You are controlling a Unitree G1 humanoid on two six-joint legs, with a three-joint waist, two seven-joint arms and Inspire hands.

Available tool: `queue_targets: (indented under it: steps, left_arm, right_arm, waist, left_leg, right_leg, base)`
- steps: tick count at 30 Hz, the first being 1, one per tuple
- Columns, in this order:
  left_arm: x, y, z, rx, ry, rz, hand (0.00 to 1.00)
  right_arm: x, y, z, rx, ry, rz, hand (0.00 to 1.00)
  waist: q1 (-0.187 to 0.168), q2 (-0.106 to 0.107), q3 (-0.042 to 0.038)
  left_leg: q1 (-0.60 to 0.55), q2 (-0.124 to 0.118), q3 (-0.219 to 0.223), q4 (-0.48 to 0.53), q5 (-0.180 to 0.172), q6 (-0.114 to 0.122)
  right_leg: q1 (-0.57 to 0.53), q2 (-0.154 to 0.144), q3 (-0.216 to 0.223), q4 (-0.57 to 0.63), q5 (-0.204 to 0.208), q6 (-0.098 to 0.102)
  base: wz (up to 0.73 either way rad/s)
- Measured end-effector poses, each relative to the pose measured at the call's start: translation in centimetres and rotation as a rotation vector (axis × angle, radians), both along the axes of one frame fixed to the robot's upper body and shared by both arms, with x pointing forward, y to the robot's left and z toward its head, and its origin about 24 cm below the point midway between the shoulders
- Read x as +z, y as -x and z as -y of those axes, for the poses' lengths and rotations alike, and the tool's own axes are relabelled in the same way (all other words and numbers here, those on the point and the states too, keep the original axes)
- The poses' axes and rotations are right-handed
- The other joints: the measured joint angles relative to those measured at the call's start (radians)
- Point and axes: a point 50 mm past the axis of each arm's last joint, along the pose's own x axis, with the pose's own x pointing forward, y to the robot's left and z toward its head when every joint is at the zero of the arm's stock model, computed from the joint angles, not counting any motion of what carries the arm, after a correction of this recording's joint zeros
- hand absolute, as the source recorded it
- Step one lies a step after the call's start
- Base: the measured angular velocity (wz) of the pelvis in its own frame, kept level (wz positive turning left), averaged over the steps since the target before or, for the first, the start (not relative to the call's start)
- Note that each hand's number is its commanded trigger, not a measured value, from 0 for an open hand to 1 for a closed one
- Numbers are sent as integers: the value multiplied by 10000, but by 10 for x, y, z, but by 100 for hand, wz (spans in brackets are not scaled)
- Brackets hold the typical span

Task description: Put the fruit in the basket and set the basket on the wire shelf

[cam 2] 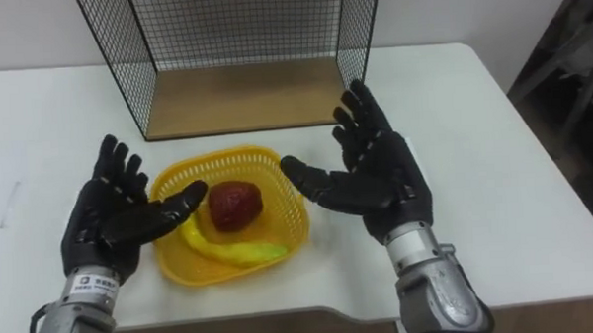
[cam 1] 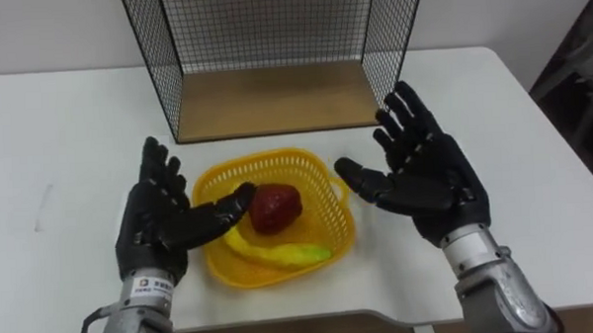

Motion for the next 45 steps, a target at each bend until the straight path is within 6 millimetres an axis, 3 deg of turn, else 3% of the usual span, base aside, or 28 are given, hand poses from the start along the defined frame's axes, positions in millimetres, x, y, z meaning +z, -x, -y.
queue_targets:
  steps: [5,20,40,45]
  left_arm:
    - [-5,1,4,-768,204,7,0]
    - [-10,3,7,-1540,266,52,0]
    - [-2,1,8,-1611,-650,503,0]
    - [-1,1,7,-1614,-683,555,0]
  right_arm:
    - [-1,2,-9,742,-343,79,0]
    - [-10,3,-8,933,-300,-238,0]
    - [-10,6,-17,1914,-240,148,0]
    - [6,5,-18,2020,155,883,0]
  waist:
    - [4,71,-45]
    - [-20,155,-108]
    - [163,52,-10]
    - [144,40,-16]
  left_leg:
    - [-7,2,10,20,0,0]
    - [35,10,178,68,1,0]
    - [-141,56,242,63,3,-18]
    - [-216,56,245,18,1,-20]
  right_leg:
    - [-78,7,90,148,13,-21]
    - [-96,25,210,172,15,-25]
    - [-284,78,255,134,39,-61]
    - [-387,88,261,140,39,-62]
  base:
    - [-3]
    - [-1]
    - [-1]
    - [0]
